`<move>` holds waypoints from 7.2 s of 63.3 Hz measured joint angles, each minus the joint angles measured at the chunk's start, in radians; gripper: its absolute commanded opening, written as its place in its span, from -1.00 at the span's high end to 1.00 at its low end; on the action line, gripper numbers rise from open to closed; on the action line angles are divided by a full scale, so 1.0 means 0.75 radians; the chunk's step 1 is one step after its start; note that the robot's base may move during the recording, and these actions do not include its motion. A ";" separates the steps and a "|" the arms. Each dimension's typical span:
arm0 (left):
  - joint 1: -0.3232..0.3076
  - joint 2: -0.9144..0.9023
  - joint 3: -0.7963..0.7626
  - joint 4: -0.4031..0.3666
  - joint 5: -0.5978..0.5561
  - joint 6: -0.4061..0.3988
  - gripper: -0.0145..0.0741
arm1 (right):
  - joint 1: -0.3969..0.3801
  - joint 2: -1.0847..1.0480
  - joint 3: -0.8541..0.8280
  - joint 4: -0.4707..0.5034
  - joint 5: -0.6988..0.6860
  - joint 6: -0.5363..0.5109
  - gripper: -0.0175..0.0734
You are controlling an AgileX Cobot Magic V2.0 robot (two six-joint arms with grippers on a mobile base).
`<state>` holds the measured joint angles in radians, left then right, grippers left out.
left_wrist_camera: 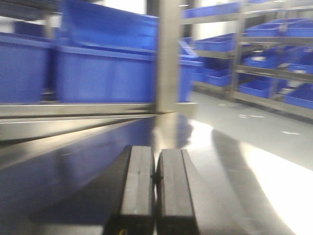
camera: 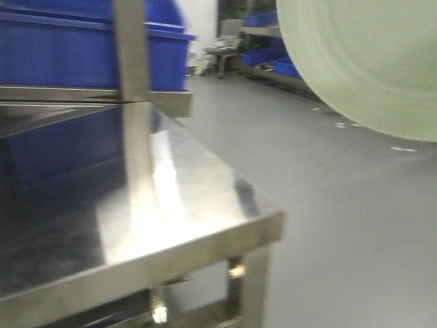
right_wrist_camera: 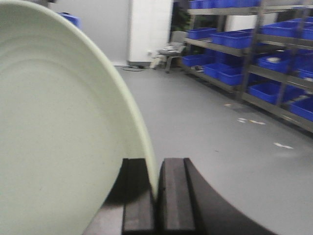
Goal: Place green plate on second shelf with right arm
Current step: 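Drive the base to the blue bin rack holding the plate in the right gripper, then lower the held plate into the blue bin on the second shelf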
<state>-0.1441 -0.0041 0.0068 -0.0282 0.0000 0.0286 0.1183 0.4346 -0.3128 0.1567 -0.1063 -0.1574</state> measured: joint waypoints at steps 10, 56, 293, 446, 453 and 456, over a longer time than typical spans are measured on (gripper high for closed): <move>0.000 0.000 0.000 0.000 0.000 0.000 0.38 | 0.000 0.000 0.000 0.000 0.000 0.000 0.48; 0.000 0.000 0.000 0.000 0.000 0.000 0.38 | 0.000 0.000 0.000 0.000 0.000 0.000 0.48; 0.000 0.000 0.000 0.000 0.009 0.000 0.38 | 0.000 -0.004 0.000 0.000 -0.003 0.000 0.48; 0.000 0.000 0.000 0.000 0.009 0.000 0.38 | 0.000 -0.004 0.000 0.000 -0.097 0.000 0.49; 0.000 0.000 0.000 0.000 0.009 0.000 0.38 | 0.000 -0.004 0.000 0.001 -0.166 0.000 0.49; 0.000 0.000 0.000 0.000 0.009 0.000 0.38 | 0.000 -0.001 0.000 0.003 -0.209 0.000 0.49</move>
<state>-0.1441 -0.0041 0.0068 -0.0282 0.0067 0.0286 0.1183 0.4340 -0.3128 0.1591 -0.2632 -0.1574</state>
